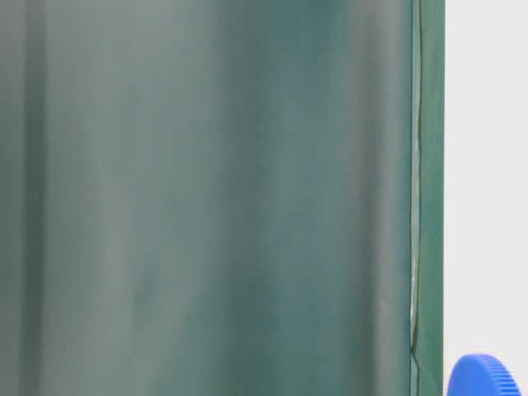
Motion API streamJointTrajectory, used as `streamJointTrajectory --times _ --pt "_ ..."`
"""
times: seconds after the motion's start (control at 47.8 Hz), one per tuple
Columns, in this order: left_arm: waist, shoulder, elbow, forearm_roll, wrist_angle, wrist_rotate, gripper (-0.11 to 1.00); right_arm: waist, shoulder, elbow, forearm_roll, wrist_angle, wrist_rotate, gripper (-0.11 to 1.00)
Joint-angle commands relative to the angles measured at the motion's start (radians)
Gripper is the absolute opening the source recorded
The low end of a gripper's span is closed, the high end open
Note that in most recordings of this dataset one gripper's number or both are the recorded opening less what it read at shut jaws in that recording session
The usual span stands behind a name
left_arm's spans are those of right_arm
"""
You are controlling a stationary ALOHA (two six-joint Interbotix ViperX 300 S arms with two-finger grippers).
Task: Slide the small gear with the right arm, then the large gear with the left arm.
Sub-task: 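Lower the right gripper tip into the small blue gear's center hole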
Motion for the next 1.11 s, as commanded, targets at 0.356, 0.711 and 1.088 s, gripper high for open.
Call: streamJointTrajectory --times 0.356,0.711,1.088 --pt "0.003 0.012 -0.008 -0.002 -0.005 -0.002 0.0 -0.003 0.077 -0.003 -0.002 -0.015 0.006 0.51" --pt "0.003 0.012 -0.008 -0.002 -0.003 -0.002 0.0 -0.003 0.221 0.057 -0.003 -0.098 0.061 0.51" --pt "0.002 0.014 -0.008 -0.003 -0.005 -0.009 0.0 -0.002 0.327 0.091 -0.003 -0.221 0.064 0.51"
